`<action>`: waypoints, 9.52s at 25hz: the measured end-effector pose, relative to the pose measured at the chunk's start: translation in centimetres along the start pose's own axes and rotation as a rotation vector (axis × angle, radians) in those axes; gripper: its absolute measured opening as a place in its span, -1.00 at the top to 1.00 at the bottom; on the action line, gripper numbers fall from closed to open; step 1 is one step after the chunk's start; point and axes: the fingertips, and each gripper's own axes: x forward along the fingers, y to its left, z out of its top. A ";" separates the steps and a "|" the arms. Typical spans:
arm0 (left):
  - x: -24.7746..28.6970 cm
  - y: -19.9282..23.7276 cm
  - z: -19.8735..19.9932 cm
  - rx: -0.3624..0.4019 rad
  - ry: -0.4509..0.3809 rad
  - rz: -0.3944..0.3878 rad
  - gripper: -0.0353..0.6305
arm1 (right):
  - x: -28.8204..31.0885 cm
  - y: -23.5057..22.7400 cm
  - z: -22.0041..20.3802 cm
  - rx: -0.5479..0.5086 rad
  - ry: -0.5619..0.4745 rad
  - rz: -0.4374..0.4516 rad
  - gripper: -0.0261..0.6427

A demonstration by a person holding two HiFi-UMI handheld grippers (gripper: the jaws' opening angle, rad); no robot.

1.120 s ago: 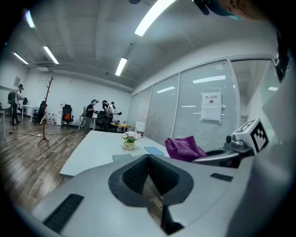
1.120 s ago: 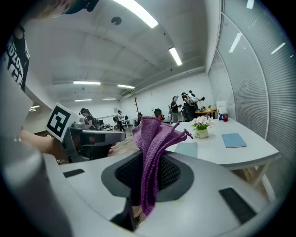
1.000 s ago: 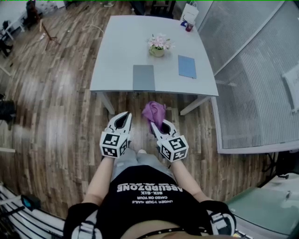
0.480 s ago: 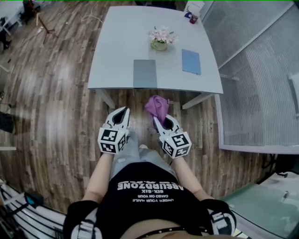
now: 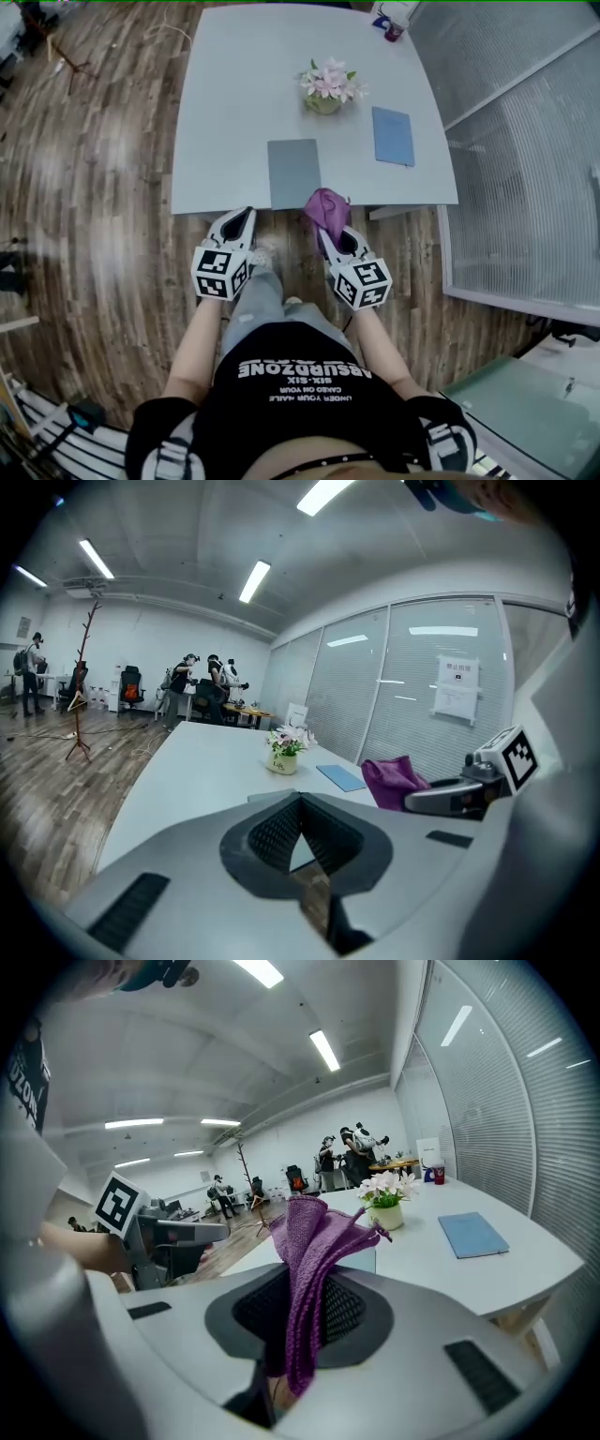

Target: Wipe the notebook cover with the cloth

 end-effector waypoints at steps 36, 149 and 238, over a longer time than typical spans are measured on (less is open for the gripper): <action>20.0 8.6 -6.2 -0.070 0.416 -0.150 0.85 | 23.9 -17.9 1.0 -0.050 0.458 -0.168 0.69; 20.3 7.9 -10.9 0.071 0.583 -0.123 0.85 | 21.7 -16.2 -3.2 0.160 0.546 -0.035 0.68; 14.2 6.0 -15.1 0.020 0.601 -0.047 0.85 | 24.1 -2.7 -5.8 0.156 0.561 0.278 0.68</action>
